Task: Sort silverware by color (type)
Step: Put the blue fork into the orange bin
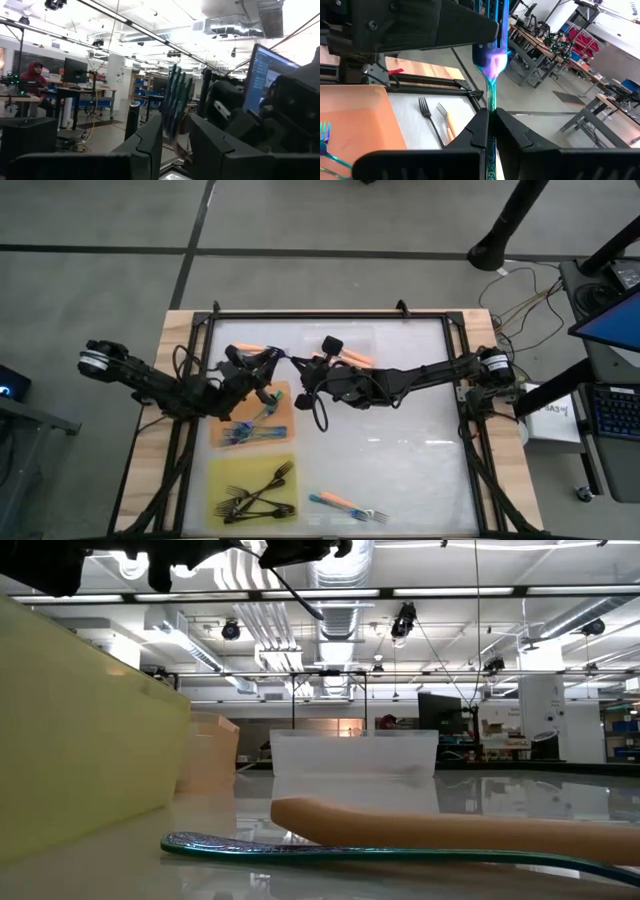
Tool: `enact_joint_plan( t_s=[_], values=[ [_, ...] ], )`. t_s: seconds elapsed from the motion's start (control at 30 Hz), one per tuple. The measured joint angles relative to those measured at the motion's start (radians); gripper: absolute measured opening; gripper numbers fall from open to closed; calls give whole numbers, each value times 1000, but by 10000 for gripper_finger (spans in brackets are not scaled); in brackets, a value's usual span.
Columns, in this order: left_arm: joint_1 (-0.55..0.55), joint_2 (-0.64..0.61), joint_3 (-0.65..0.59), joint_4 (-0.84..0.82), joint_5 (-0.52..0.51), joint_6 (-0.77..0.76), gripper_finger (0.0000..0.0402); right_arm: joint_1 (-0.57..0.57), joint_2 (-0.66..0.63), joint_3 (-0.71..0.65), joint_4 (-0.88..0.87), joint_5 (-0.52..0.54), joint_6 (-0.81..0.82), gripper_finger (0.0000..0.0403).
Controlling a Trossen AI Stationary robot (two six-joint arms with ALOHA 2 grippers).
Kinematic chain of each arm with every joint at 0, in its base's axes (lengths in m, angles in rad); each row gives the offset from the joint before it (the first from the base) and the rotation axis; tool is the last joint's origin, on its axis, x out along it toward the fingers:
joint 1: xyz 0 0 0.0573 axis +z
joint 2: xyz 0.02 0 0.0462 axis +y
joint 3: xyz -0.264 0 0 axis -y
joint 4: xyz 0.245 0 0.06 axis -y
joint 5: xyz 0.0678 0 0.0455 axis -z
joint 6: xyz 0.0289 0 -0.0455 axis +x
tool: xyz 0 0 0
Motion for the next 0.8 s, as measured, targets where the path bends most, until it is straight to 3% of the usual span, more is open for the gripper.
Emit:
enact_joint_plan(
  t_s=[0.17,0.33,0.57,0.8],
  values=[
    [0,9,11,1,0,-13,71,0,0,0,1,-36,-1,12],
    [0,12,17,2,-3,-14,11,0,0,0,1,-38,-3,12],
    [0,10,17,0,-8,-28,1,0,0,0,2,-39,-10,14],
    [-1,-2,17,0,-28,-14,0,3,0,-1,-21,-45,-39,62]
  ],
)
